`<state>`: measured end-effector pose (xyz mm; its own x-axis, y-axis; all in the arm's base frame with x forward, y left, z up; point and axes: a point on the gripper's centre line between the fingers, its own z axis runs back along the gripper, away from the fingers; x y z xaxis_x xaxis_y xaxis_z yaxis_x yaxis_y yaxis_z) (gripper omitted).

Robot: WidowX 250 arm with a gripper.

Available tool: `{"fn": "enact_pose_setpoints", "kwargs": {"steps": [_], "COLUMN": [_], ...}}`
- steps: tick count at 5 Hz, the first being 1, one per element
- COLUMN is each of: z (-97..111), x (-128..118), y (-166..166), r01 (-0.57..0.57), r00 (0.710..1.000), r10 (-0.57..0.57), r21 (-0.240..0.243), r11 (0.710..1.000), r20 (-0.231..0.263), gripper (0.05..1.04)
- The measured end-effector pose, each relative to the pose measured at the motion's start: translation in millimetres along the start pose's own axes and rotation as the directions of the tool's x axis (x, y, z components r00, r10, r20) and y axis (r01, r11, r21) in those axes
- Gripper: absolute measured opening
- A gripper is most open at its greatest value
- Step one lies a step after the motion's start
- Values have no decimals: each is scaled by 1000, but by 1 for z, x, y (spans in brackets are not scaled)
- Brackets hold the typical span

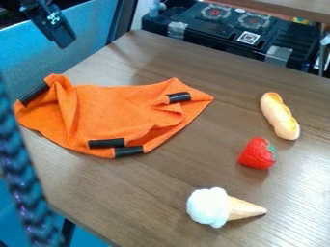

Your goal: Unfold the orange cloth from bottom to top

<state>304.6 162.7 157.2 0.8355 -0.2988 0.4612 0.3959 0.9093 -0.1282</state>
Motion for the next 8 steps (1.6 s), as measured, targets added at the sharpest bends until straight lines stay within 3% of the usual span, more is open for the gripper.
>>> {"fn": "enact_pose_setpoints", "kwargs": {"steps": [2, 3, 4, 5, 6, 8], "z": [-23, -31, -40, -54, -61, -71], "x": [-16, -18, -24, -31, -38, -44], "y": [-5, -23, -43, -64, -76, -86], "r01": [5, 121, 255, 372, 441, 519], "r00": [999, 991, 966, 928, 894, 852], "r10": [-6, -122, -253, -369, -446, -514], "r21": [-44, -27, 39, 175, 270, 280], "r11": [999, 992, 966, 912, 856, 808], "r20": [-37, -50, -50, -49, -48, -96], "gripper": [999, 999, 999, 999, 999, 999]}}
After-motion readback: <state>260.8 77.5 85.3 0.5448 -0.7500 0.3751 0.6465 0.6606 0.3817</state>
